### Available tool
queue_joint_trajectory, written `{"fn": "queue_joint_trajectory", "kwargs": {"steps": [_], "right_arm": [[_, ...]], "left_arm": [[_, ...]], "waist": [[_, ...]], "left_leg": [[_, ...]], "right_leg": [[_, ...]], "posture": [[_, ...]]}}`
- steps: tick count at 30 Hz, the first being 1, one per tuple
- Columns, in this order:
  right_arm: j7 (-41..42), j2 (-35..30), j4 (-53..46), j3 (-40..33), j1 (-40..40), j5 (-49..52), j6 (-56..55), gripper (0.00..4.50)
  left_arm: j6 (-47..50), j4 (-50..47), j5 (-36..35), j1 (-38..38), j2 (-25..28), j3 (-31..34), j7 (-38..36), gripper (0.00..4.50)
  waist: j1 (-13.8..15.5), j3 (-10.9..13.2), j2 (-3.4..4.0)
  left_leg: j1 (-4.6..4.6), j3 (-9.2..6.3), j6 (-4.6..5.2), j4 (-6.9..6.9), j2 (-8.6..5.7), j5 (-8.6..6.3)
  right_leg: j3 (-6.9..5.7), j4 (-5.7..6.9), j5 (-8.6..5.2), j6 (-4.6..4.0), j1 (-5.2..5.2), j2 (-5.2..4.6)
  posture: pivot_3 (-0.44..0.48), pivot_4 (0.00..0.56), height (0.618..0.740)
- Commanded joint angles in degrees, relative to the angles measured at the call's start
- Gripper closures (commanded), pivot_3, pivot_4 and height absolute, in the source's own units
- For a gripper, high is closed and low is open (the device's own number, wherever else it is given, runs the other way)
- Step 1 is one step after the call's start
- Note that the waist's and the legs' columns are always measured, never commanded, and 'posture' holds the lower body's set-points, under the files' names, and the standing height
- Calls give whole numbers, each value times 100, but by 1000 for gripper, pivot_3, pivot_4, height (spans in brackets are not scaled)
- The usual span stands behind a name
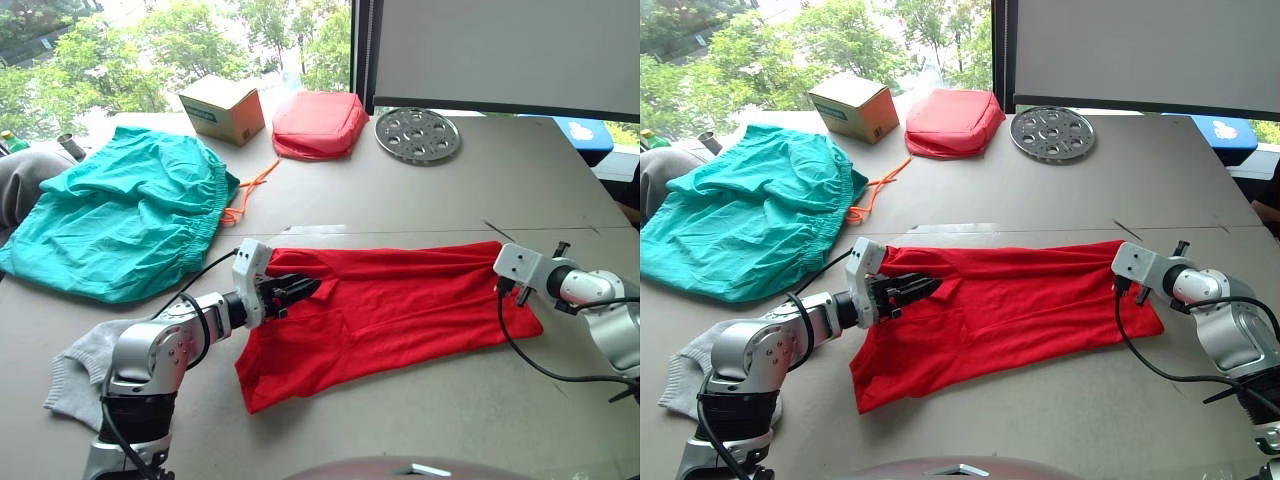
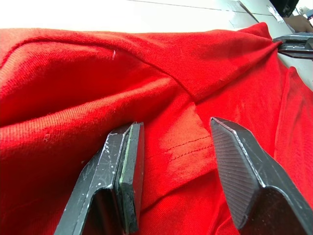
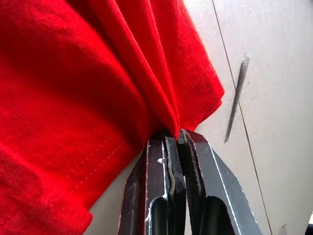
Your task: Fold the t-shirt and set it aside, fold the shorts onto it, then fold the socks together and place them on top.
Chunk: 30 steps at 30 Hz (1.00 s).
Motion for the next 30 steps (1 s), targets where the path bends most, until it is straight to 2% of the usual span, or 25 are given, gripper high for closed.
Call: {"fn": "queue_joint_trajectory", "kwargs": {"steps": [1, 7, 13, 16, 19, 22, 25, 26, 27, 30], "right_arm": [[90, 76, -428, -469, 69, 324, 339, 4467], [471, 101, -1328, -685, 307, 776, 1015, 4467], [587, -38, -1152, -458, 493, 687, 882, 4467], [642, -58, -1196, -686, 506, 848, 979, 3568], [809, -141, -1440, -1178, 580, 1233, 1347, 2184], [1089, -75, -1743, -1745, 496, 1923, 1884, 2184], [1245, 258, -2101, -2078, 119, 2902, 2841, 2184], [1229, 449, -2219, -2107, -61, 3245, 3222, 2698], [1161, 650, -2279, -1965, -243, 3416, 3463, 2947], [787, 1095, -2175, -1492, -614, 3473, 3824, 4414]], "left_arm": [[125, 95, 74, 97, 112, -58, -8, 2123], [131, 97, 51, 153, 165, 13, -32, 2123], [108, 142, 82, 308, 341, 92, -165, 2123], [42, 163, 56, 365, 463, 185, -298, 2123], [6, 84, -153, 392, 557, 410, -491, 2123], [27, -15, -341, 362, 615, 574, -596, 2123], [157, -104, -591, 235, 600, 682, -668, 2123], [216, -126, -687, 138, 576, 703, -661, 2123], [285, -104, -774, -10, 529, 711, -617, 2123], [376, 24, -799, -381, 382, 614, -465, 2123]], "waist": [[0, 0, 0], [-1, -1, -1], [-14, 0, 2], [-25, -1, 2], [-10, -1, 2], [2, 5, 3], [-4, 7, -5], [-5, 8, -10], [-3, 8, -13], [20, 8, -15]], "left_leg": [[0, 0, 0, 0, 0, 0], [0, -1, 0, -1, 2, 0], [1, 0, 0, -1, 3, -1], [5, 7, 0, -3, 7, -1], [4, 6, -1, -4, 10, -1], [-4, 7, -1, -4, 29, -1], [-5, 8, -1, -4, 32, -1], [-4, 8, -1, -4, 33, -1], [-5, 7, -1, -4, 35, -1], [-11, -1, -1, -4, 34, -1]], "right_leg": [[0, 1, 0, 0, 0, 0], [0, 0, 0, 1, -1, 0], [-2, -1, -3, 4, -7, 0], [0, 0, -3, 5, -7, 1], [-1, -2, -3, 5, -9, 1], [-2, -2, -2, 2, -17, 1], [-3, -3, -1, 2, -18, 2], [-3, -3, -1, 2, -18, 2], [-4, -3, 0, 1, -19, 4], [-11, -2, 4, -7, -19, 5]], "posture": [[0, 150, 739], [0, 150, 739], [0, 150, 739], [0, 150, 739], [0, 150, 739], [0, 150, 739], [0, 150, 739], [0, 150, 739], [0, 150, 739], [0, 150, 739]]}}
